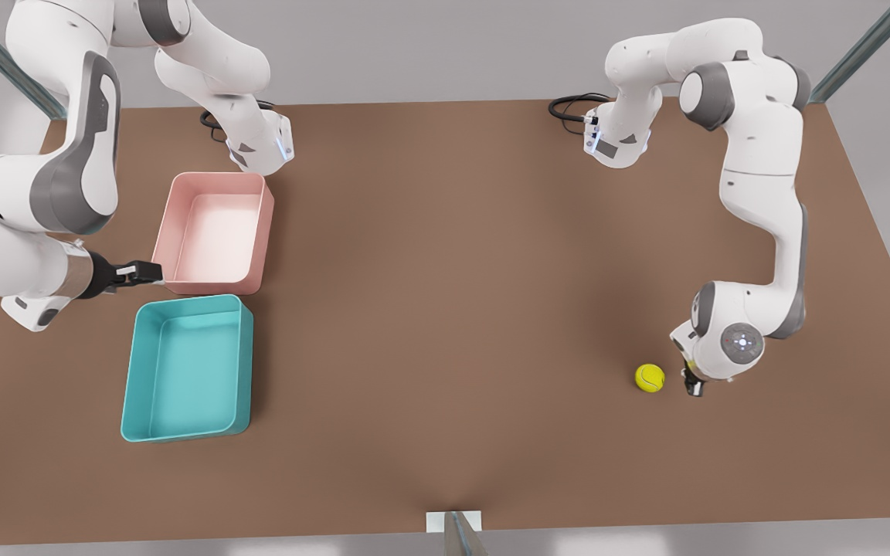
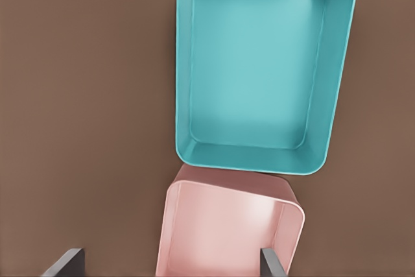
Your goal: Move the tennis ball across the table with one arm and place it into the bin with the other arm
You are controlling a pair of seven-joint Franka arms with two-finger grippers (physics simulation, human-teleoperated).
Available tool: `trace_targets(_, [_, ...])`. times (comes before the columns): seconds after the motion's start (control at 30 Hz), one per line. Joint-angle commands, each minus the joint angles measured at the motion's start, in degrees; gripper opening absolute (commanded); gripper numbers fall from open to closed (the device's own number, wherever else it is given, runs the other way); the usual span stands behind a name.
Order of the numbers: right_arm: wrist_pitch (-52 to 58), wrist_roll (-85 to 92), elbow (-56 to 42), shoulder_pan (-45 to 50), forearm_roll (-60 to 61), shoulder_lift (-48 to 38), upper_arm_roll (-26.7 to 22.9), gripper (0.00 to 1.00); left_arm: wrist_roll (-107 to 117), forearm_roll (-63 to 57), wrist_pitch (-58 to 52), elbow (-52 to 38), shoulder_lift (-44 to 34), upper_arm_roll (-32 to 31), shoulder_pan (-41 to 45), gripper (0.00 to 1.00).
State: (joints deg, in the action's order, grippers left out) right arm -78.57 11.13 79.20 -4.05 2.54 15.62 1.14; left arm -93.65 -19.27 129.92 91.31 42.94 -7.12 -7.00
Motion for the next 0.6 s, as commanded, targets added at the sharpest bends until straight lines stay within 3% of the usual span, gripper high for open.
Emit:
trace_targets(0.0, [0.4,1.5,-0.1,0.0,-0.1,-0.1,0.0,1.0,-12.2,-0.1,1.9,0.0,0.5,0.0,0.1,0.21])
trace_targets(0.33, [0.4,1.6,-0.4,-0.2,0.0,0.5,0.0,1.0,-3.9,0.3,2.4,-0.4,1.4,0.0,2.3,0.21])
trace_targets(0.43, [0.6,1.5,-0.2,0.2,0.0,0.6,0.1,1.0,15.8,0.3,3.0,-3.6,3.7,3.3,16.8,0.21])
trace_targets(0.5, [0.6,1.4,-0.2,0.3,0.0,0.6,0.2,1.0,27.0,13.5,1.8,-3.8,1.0,5.4,25.0,0.21])
trace_targets(0.57, [0.6,1.4,-0.2,0.4,0.0,0.6,0.3,1.0,29.0,21.3,-1.1,-3.5,-1.5,5.5,25.4,0.21])
